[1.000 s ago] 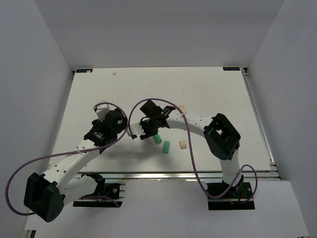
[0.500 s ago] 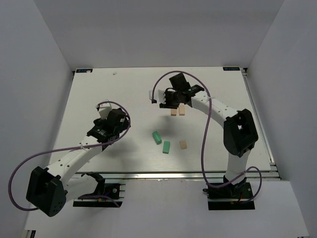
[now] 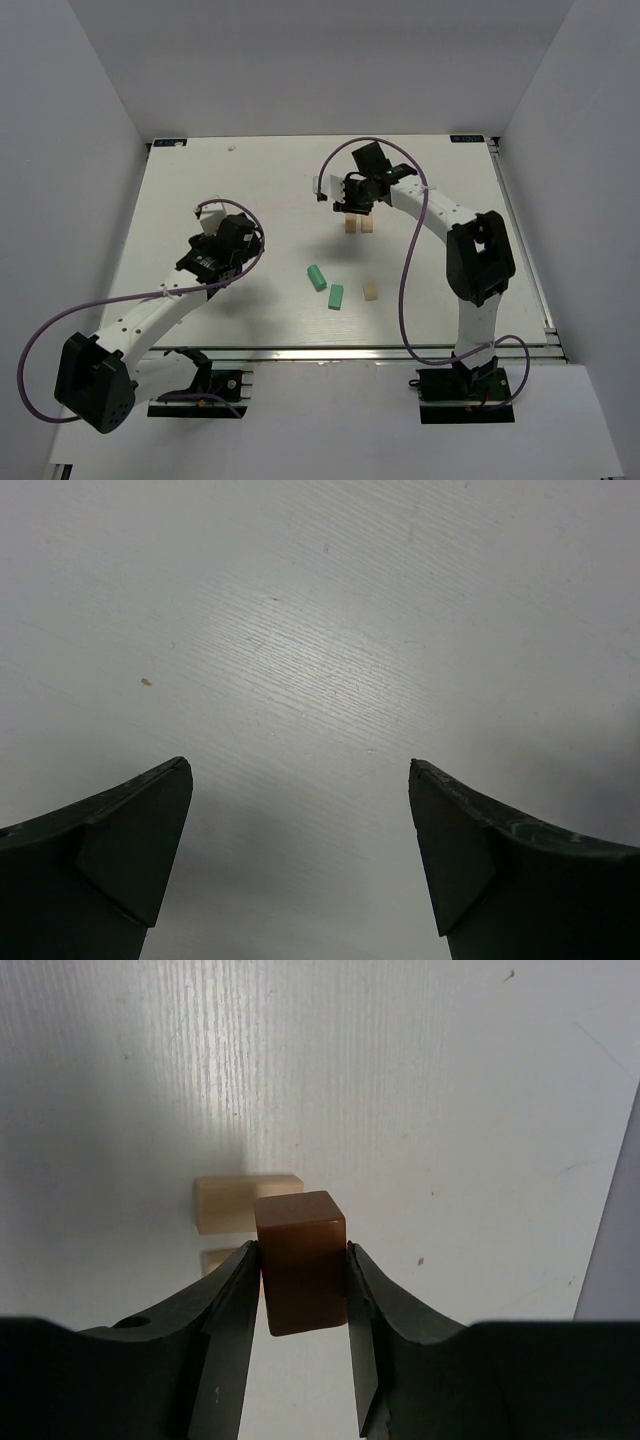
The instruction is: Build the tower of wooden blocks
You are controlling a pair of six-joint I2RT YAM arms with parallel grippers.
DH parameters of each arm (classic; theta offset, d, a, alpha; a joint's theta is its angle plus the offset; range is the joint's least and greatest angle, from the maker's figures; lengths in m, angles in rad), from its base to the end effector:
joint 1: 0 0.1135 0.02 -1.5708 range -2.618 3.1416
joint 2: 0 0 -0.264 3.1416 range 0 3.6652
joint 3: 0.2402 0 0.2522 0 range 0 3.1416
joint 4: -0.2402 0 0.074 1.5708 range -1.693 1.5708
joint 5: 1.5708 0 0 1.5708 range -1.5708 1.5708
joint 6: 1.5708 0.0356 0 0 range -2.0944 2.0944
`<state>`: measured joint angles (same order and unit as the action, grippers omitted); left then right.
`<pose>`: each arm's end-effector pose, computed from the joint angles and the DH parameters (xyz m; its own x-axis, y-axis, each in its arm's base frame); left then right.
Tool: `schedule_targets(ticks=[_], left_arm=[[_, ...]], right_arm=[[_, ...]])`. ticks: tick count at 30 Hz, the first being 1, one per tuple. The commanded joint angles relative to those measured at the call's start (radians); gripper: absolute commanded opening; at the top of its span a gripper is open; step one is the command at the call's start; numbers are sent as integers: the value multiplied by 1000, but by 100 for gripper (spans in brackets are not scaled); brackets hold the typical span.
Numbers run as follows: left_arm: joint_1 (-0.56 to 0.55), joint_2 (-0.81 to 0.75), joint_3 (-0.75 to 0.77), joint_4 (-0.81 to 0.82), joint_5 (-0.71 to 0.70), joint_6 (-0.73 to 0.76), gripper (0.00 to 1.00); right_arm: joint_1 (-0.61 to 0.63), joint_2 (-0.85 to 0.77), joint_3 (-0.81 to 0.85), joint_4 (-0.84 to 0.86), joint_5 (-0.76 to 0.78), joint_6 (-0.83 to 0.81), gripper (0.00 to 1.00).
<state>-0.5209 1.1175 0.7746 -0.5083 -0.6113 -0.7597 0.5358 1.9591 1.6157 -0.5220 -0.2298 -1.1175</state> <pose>0.2038 -0.0934 0.2474 -0.5277 -0.3475 -0.7751 -0.3916 0.9093 -0.1410 0.3753 0.2322 0.2491 0.2744 -0.8551 -0.4398 -0.8619 -0.0158 -0.5069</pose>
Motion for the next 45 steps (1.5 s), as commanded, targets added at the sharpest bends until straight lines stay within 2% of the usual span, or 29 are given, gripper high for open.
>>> schedule_targets(ticks=[1,11,12,14,27,45], left_arm=[[-4,-19,12,10,-5,8,98],[-4,28,28,34,-5,30,98],[-4,33,29,36,-4,30,98],[-4,47,37,37,-5,33,98],[-4,120,54,65,8,48,98],[-4,163,60,82,15,59,98]], right_arm=[[-25,12,30,-23,1,-27,11],[-45,52,-4,-15,0,-33,15],[-48,53,-5,-15,0,-33,19],[-53,52,-8,-10,-8,-22,21],[-54,106,30,-73,9,44,22],[-56,129,49,-62,11,93,24]])
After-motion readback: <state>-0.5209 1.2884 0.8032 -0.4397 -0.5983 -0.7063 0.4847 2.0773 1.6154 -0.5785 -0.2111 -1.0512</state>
